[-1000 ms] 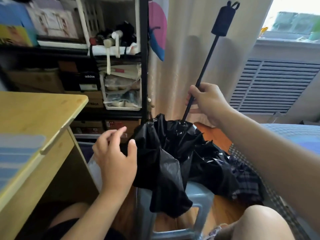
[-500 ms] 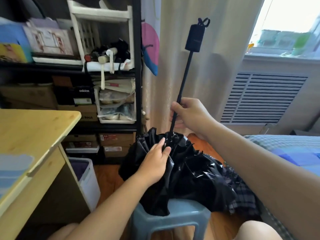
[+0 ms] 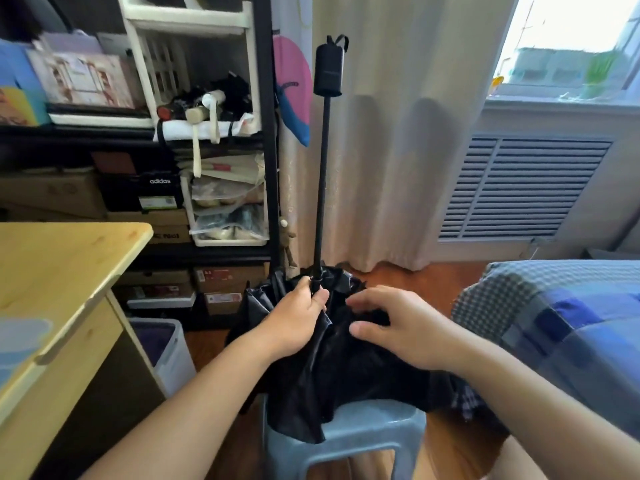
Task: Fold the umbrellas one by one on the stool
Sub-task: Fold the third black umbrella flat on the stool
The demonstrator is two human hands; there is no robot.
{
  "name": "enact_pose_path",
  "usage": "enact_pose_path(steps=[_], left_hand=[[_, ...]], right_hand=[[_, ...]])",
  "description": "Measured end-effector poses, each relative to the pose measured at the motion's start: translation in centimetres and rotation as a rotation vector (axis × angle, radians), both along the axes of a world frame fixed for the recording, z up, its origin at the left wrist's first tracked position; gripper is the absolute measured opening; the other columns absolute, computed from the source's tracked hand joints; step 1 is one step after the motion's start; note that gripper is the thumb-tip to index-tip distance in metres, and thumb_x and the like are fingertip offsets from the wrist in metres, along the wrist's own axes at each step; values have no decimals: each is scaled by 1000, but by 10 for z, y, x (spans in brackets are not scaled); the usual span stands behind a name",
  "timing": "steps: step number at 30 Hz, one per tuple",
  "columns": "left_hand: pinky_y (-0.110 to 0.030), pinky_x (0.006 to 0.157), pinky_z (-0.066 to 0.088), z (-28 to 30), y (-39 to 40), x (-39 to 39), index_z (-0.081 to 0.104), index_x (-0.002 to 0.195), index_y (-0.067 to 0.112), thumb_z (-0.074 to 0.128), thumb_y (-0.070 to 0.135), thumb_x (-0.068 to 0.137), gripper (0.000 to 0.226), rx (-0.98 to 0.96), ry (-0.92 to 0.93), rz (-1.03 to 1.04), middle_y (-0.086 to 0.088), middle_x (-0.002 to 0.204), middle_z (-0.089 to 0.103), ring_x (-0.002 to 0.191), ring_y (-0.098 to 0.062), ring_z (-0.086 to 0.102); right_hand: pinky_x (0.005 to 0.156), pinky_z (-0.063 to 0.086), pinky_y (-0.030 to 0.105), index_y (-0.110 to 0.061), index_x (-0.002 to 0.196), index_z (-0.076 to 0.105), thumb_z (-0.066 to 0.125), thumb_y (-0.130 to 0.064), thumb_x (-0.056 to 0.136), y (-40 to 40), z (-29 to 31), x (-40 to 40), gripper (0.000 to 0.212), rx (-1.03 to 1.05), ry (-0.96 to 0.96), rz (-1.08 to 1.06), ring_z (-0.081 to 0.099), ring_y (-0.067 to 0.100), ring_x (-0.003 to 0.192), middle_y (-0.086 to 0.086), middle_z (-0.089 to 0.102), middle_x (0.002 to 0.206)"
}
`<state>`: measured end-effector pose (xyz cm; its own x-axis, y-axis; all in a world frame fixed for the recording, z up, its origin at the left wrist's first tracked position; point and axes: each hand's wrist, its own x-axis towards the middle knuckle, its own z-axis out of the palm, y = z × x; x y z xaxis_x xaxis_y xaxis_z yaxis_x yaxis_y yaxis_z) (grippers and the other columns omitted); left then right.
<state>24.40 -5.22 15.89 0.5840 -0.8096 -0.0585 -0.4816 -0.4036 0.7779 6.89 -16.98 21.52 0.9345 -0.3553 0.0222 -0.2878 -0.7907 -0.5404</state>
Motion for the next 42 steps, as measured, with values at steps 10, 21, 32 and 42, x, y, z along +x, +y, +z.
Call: enact_pose_path(steps=[10,21,32,42], left_hand=[[-17,96,41,-6,4,-28,62,112,34,39,54,105,31,-292,358,-29,14,111,68,109,12,58],[-14,86,44,15,22,-64,56,110,28,48,36,107,12,-262,391,12,9,102,70,100,7,64],[-34,102,32,25,33,-40,52,105,37,37,44,108,17,56,72,-24,15,107,52,115,-12,44],[-30,84,44,35,52,-31,52,104,38,45,44,106,9,109,-63,49,17,108,55,99,0,54]], right_hand=[[70,43,12,-29,92,77,77,-30,90,20,-43,24,2,-6,-406,-267,64,2,73,-16,70,75],[89,49,20,-31,108,76,68,-13,91,38,-21,12,26,-7,-239,-229,66,14,92,-9,75,92],[85,42,9,-35,128,70,67,-32,99,1,-30,-50,29,123,-9,-219,55,-6,95,-25,58,102],[83,48,18,-26,96,72,61,3,96,-3,-37,-40,30,111,-513,-548,62,2,96,-14,64,99]])
